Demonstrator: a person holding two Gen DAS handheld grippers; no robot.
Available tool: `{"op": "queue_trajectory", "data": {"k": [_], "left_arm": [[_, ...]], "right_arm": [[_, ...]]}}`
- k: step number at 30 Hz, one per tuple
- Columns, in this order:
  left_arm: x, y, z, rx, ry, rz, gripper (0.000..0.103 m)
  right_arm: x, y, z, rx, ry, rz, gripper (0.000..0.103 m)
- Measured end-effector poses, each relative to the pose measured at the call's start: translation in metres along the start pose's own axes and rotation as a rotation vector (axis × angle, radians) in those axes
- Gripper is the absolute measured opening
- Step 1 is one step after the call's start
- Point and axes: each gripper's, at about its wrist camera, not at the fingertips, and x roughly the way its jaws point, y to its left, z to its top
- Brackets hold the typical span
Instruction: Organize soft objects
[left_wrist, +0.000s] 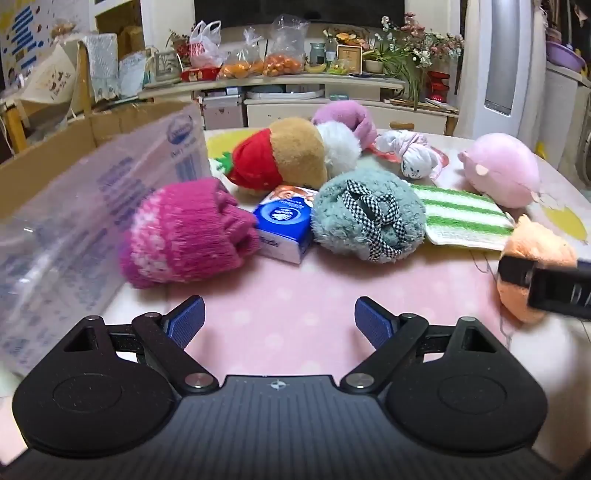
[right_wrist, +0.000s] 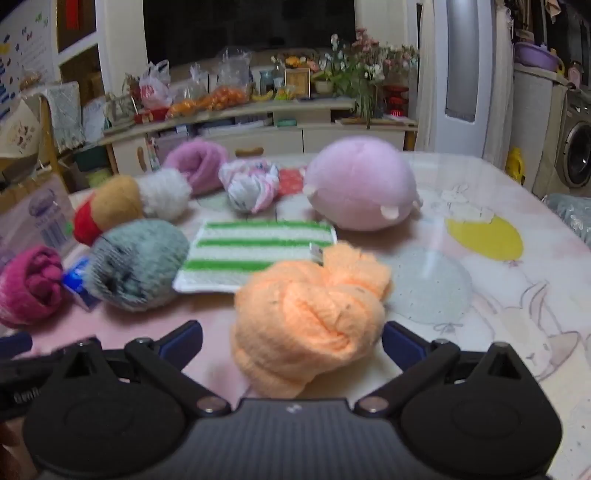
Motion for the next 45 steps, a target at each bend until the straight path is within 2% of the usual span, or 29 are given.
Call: {"op": "queue_trajectory", "data": {"k": [6,10,16,23,28,38,45], "left_arm": [[-0.037,0.016,0.006,0.037,-0.05,0.002,0.103],[-0.058,0.03,0.01,0.058,-0.079,0.013,0.103],[-0.088,0.066,0.014,0.032,-0.111,0.045,0.103],[-0.134,0.118,0.007,-0.021,-0.16,0.108,0.103],[-0.16,0.136,-0.003,-0.049,-0.191,0.138,0.103],[-0.186,0.149,-0.014,-0.081,-0.232,0.157,0.103],[-0.182,0.156,-0.013,-0.094,-0.243,0.144,0.103]], "right_arm": [[-0.041,0.019,0.004,-0.043,-0.087,-0.02,0.103],[-0.068,0.034,0.007,-0.057,-0.124,0.005,0.103],[-0.102,0.06,0.016,-0.074,-0.17,0.028,0.103],[-0.14,0.1,0.021,-0.131,-0.222,0.105,0.103],[-0.16,0.125,0.02,-0.168,-0.239,0.17,0.103],[-0.194,0.155,0.018,-0.224,-0.301,0.229,0.103],[-0.205,0.162,0.012,-0.227,-0.321,0.235,0.103]]}}
